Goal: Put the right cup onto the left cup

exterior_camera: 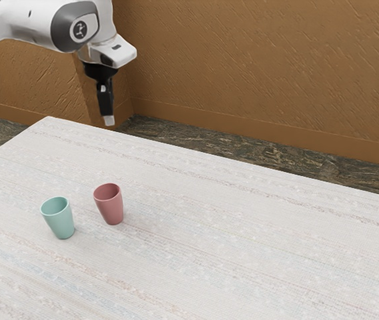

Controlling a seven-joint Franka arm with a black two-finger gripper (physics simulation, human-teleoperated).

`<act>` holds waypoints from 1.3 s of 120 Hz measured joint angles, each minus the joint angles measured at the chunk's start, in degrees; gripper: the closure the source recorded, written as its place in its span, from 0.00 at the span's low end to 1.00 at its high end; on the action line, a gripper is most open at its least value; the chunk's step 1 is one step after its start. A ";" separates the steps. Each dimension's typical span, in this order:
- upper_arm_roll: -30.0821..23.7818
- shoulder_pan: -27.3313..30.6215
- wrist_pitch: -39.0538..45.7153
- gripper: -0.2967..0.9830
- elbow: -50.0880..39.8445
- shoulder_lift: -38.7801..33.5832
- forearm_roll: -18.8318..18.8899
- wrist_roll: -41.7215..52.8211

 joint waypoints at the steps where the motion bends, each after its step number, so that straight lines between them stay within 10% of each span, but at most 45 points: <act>1: 0.01 0.02 0.03 0.23 -0.03 0.01 -0.09 -0.01; 111: -0.04 10.33 20.48 0.24 -8.05 21.18 -3.60 5.19; 156: -0.15 10.08 25.17 0.74 -13.59 18.64 -4.57 4.90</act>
